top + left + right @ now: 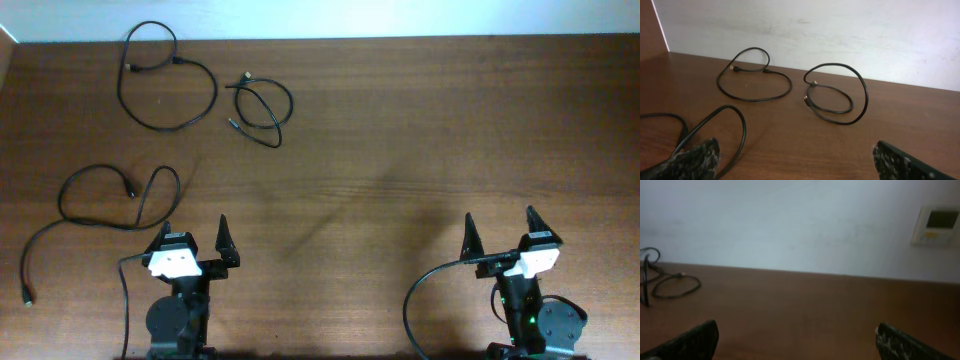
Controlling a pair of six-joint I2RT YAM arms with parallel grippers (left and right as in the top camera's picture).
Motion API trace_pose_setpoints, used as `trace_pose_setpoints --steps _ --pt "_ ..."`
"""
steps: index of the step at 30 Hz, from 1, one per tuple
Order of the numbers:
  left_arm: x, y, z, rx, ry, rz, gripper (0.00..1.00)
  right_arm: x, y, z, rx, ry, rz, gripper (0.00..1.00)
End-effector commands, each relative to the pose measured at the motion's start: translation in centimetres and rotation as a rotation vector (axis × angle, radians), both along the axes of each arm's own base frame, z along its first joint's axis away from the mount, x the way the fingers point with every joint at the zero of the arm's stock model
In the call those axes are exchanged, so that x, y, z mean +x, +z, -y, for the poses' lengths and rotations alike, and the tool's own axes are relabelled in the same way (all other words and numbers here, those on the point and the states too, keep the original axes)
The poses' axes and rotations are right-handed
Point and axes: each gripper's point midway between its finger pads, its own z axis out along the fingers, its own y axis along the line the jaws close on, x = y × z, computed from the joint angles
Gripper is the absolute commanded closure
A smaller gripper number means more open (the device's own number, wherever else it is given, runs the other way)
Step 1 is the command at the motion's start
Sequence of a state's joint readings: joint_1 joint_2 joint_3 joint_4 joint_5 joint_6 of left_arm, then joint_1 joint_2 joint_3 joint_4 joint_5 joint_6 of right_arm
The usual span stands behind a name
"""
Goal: Untangle cables
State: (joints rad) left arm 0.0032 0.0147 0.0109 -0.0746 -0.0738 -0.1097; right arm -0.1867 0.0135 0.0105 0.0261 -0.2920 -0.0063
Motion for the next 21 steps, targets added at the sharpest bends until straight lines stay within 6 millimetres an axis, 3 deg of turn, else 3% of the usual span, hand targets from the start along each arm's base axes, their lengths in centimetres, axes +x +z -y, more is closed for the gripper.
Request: trace_pose_setpoints --steps 1,21 --pt "0.0 0.0 0.0 -0.009 -0.002 0.003 0.01 0.0 -2.0 0.1 0.015 -0.007 -0.077 0.01" --pt "0.0 0.0 0.0 -0.009 -0.002 0.003 0.01 0.0 -2.2 -1.7 -0.038 0.037 -0.079 0.01"
